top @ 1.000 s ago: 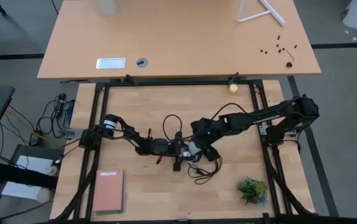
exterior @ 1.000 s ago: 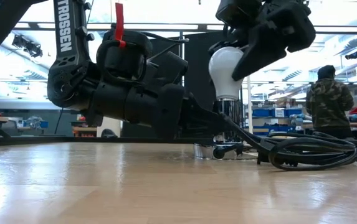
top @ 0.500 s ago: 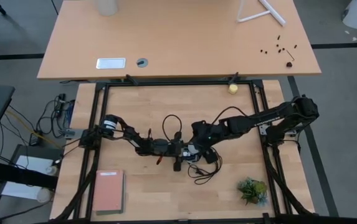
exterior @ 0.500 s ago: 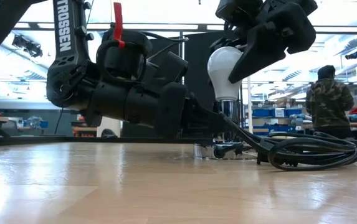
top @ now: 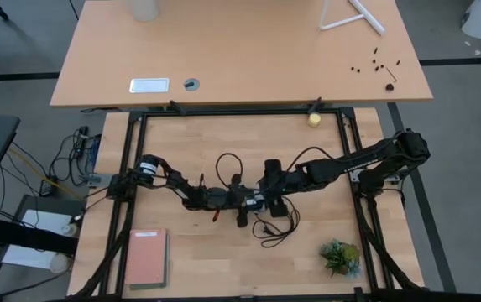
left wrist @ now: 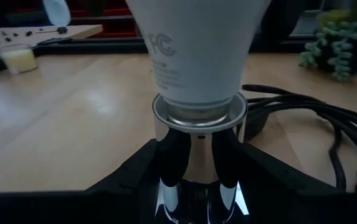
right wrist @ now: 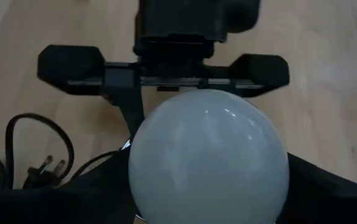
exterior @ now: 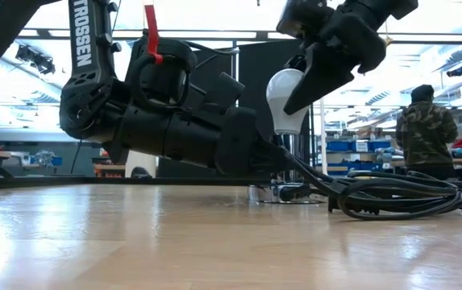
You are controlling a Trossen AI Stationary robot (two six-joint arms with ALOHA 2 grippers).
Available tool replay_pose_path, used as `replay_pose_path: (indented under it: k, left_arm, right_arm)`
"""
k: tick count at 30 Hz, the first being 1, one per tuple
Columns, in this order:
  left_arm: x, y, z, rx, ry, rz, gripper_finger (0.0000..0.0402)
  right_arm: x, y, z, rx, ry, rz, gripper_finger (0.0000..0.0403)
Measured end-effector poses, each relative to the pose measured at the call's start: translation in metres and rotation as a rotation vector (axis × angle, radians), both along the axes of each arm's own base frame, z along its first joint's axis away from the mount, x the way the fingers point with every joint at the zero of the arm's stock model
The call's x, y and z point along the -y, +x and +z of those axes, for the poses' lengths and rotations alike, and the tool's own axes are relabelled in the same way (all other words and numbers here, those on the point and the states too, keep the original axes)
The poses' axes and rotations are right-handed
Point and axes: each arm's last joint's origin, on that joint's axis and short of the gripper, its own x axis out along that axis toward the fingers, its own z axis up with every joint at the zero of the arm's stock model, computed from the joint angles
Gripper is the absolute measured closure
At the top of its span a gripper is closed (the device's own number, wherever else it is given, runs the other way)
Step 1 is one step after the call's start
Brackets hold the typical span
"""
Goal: Screw lightbulb
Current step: Insert the white lightbulb into the silver lamp
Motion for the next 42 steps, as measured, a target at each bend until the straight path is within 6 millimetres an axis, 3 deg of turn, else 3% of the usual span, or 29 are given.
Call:
replay_pose_path:
  k: [16, 24, 35, 42]
  left_arm:
    - [-0.0004, 0.0035, 0.003, 0.027, -0.071, 0.084, 0.0218]
    - [-0.0002, 0.0035, 0.0021, 0.013, -0.066, 0.089, 0.0218]
    - [-0.0019, 0.0035, 0.002, 0.009, -0.059, 0.105, 0.0218]
    - [-0.0017, 0.0035, 0.0017, 0.0, -0.036, 0.097, 0.0218]
  right_arm:
    - [0.0006, 0.0015, 0.0005, 0.048, 0.113, -0.208, 0.0119]
    - [-0.0044, 0.0004, -0.0001, 0.045, 0.107, -0.199, 0.0115]
    - [-0.0061, 0.0003, 0.0, 0.033, 0.126, -0.154, 0.0062]
    - [-0.0011, 0.0012, 0.0007, 0.032, 0.119, -0.173, 0.0068]
